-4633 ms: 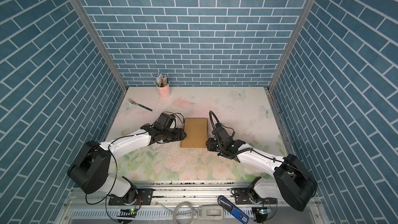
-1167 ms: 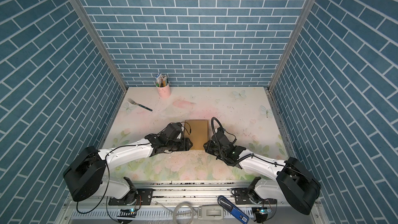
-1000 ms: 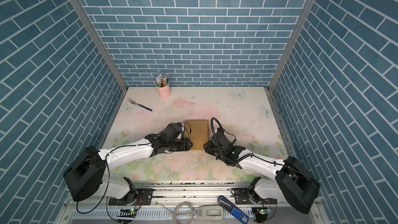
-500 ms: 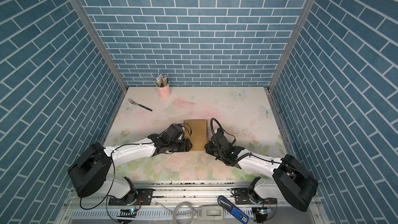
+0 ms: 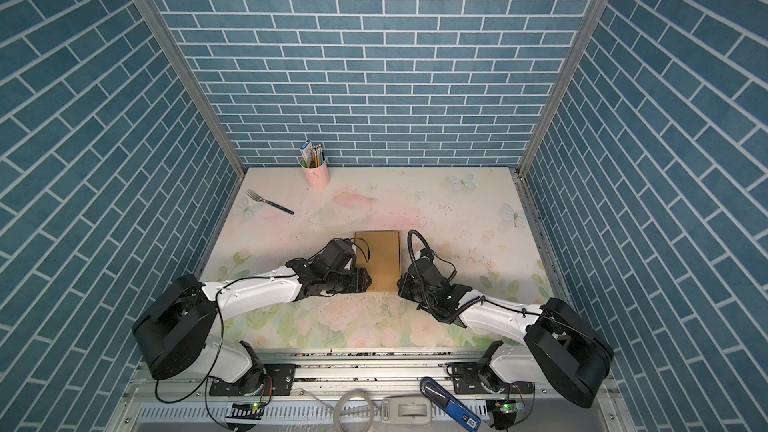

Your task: Fold the paper box

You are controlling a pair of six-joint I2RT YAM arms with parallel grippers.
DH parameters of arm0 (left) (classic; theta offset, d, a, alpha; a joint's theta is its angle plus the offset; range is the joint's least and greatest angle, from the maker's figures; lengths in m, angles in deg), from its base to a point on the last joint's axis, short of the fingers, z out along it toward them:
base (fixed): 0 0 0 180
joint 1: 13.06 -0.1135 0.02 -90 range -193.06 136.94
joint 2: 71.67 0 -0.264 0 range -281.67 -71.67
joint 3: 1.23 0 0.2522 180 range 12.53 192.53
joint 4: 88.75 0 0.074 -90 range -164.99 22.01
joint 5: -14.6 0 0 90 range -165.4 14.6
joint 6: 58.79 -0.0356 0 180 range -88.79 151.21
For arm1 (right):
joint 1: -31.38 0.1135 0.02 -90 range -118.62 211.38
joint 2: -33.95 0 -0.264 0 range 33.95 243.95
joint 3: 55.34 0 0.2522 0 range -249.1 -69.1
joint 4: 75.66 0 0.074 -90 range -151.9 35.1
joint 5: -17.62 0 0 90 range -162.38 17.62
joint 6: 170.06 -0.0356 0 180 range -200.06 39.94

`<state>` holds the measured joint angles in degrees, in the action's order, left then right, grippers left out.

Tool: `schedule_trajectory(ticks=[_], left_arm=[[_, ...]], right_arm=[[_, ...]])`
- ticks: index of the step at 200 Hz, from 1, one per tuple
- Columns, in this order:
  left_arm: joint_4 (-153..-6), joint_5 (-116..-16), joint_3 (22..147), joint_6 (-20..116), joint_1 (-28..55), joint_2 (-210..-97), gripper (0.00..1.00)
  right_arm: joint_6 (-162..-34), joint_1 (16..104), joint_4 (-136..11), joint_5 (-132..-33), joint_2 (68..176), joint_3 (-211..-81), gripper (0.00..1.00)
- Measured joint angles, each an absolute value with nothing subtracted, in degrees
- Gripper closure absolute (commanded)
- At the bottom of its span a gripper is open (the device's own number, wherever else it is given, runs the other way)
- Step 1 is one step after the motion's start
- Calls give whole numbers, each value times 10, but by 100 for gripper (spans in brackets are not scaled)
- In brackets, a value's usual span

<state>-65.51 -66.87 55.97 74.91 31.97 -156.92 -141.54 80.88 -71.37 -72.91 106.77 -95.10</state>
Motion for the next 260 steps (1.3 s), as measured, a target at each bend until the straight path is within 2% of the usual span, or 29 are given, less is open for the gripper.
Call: schedule_trajectory(ticks=[131,260], left_arm=[[-659,-679,557,749,320,-1572,29],[-662,-670,553,742,320,-1567,29]], right_arm=[[-1396,809,-790,-711,1114,-937,90],[-1367,808,-762,-702,1149,-962,90]])
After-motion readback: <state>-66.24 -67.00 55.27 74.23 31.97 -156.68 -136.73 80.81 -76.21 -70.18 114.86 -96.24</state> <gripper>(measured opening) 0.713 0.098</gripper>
